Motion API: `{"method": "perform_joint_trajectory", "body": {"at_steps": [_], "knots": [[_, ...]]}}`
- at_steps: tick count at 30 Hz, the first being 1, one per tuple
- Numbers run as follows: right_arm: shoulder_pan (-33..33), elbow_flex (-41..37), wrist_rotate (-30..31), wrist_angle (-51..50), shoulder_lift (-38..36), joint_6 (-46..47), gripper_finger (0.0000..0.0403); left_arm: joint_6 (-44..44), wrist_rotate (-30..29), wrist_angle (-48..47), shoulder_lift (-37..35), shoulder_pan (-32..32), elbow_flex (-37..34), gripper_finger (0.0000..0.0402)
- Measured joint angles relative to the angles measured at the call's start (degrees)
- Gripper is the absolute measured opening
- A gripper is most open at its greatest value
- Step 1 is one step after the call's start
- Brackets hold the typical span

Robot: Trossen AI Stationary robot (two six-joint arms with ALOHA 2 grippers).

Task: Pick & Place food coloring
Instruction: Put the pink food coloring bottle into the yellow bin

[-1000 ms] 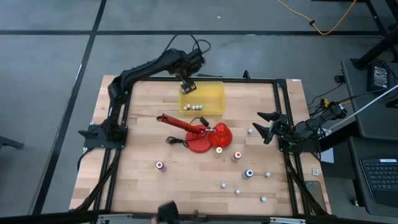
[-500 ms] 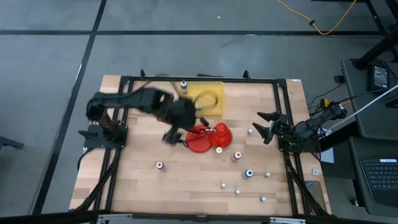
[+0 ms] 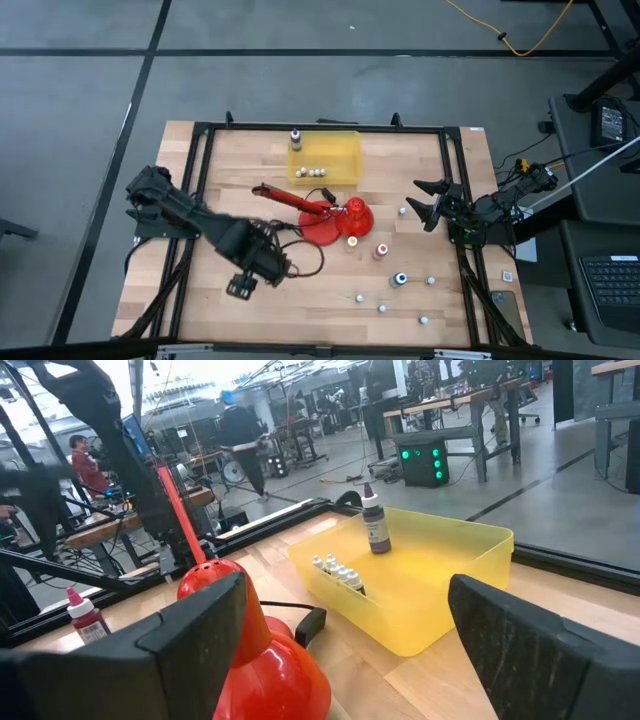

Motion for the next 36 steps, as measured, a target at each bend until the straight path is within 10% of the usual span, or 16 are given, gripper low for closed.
{"method": "perform_joint_trajectory", "body": {"at_steps": [27,36], "knots": [[0.01,0.0,-0.02,-0.01,-0.02,0.0,0.0347,-33.66,-5.58,16.24,-0.56,-1.03,-22.91,0.0326],[-0.01,0.02,0.0,-0.01,-0.02,0.0,0.0347,-33.69,-3.75,18.43,-0.56,-1.16,-24.44,0.0244]]}}
